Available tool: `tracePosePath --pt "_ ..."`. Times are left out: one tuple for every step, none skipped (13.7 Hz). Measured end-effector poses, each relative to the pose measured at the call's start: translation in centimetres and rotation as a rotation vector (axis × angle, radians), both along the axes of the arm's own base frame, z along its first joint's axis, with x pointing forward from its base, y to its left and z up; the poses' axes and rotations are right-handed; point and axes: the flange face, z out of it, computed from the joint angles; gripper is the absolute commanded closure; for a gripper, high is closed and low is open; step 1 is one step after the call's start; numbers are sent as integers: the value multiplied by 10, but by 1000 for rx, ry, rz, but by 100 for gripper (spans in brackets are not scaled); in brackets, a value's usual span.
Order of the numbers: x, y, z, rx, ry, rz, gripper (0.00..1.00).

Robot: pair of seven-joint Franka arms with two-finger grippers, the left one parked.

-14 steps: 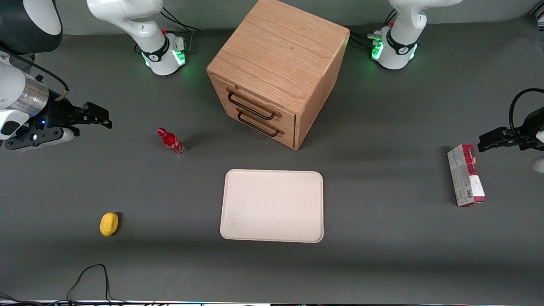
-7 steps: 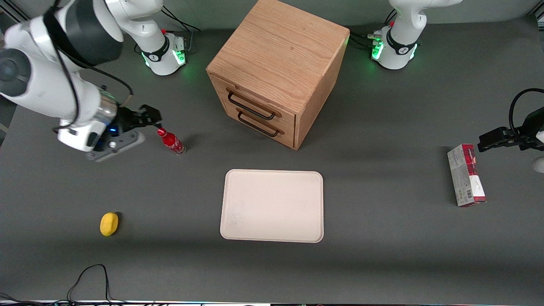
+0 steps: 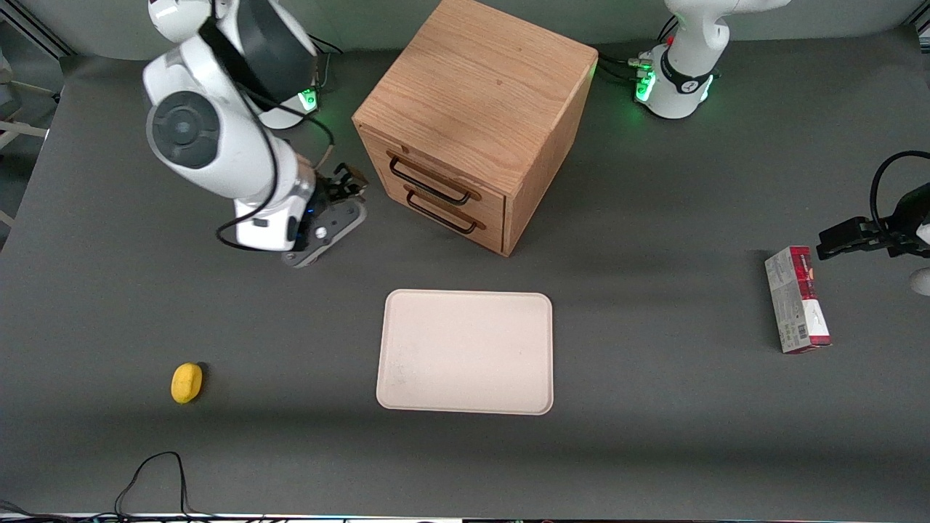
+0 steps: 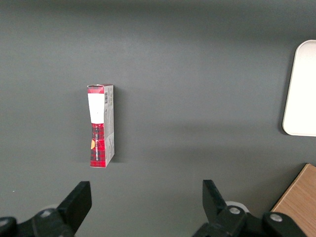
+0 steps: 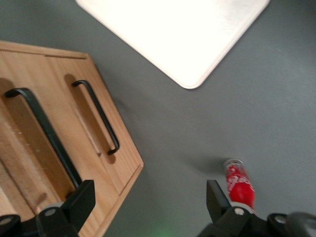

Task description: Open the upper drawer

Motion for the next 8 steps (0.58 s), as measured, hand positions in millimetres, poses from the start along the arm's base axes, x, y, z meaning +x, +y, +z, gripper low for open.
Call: tracePosePath --pt "-4 13 -4 2 -1 21 0" --pt "-9 27 -9 4 -3 44 0" --pt "-14 39 -15 3 0 66 0" --pt "-19 51 -21 3 1 87 0" --pt "-23 61 -27 4 3 108 0" --pt "-25 69 -32 6 3 125 0" --pt "-27 73 -37 6 8 141 0" --pt "-27 75 -43 4 15 154 0"
